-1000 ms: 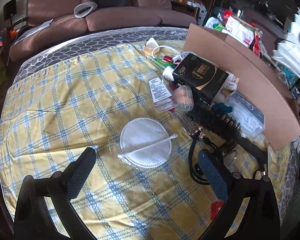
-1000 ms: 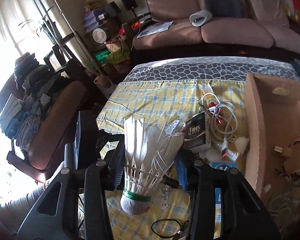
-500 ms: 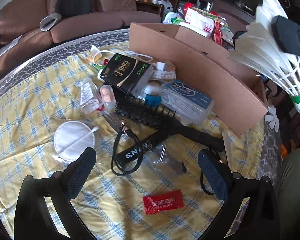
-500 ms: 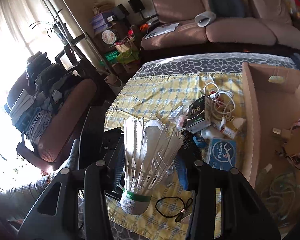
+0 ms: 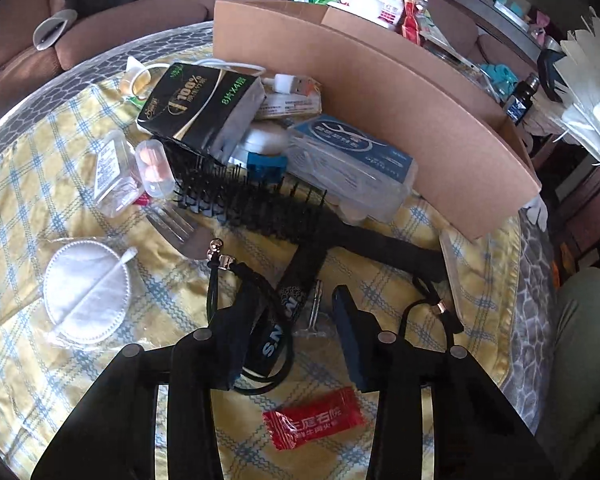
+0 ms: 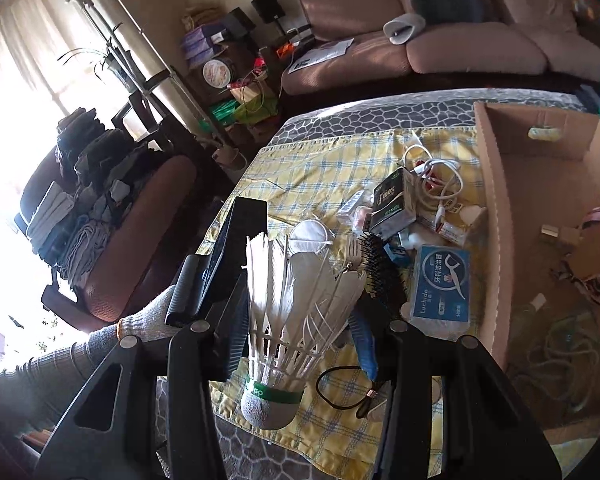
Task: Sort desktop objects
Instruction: 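Grasp the black S.NVS strap with the left gripper while the right gripper holds the shuttlecock, then carry the strap and shuttlecock over the box and open both grippers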
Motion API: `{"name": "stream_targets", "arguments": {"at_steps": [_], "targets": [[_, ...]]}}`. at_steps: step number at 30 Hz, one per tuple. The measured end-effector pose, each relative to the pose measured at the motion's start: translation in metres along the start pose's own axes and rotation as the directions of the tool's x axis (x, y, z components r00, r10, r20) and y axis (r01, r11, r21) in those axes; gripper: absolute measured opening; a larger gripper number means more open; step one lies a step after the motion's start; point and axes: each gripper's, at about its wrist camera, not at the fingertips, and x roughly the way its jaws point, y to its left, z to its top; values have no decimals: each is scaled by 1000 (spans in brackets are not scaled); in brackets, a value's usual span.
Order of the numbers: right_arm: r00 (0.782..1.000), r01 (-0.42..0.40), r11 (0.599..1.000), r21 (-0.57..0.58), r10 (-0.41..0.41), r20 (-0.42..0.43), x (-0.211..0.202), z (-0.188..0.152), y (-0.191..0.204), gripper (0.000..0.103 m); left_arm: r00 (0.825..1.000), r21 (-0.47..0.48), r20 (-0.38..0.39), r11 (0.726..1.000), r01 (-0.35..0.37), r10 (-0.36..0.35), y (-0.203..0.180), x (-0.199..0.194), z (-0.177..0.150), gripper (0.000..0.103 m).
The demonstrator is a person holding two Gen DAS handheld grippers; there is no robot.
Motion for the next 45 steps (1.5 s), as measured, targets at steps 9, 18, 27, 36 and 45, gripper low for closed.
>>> {"name": "stream_targets", "arguments": {"at_steps": [9,18,27,36,45], "targets": [[1000,8,1000,1,-8,-11,4,-7,3,42,998,-134,48,991,-21,28,5,-15,-5,28],[999,-2,1000,-22,3,39,-32,2,21,42,970,-180,244,983,29,16,-3,-122,31,28],[997,52,999,-11,-52,66,-97,28,11,42,941,-179,336,980,85,-20,-47,-183,94,28],[977,181,983,18,-182,113,-169,41,-25,42,944,-61,329,998,24,-3,-128,-166,157,28],[962,265,962,72,-269,53,-177,34,-103,42,976,-57,218,998,0,12,-158,-83,198,28]]}}
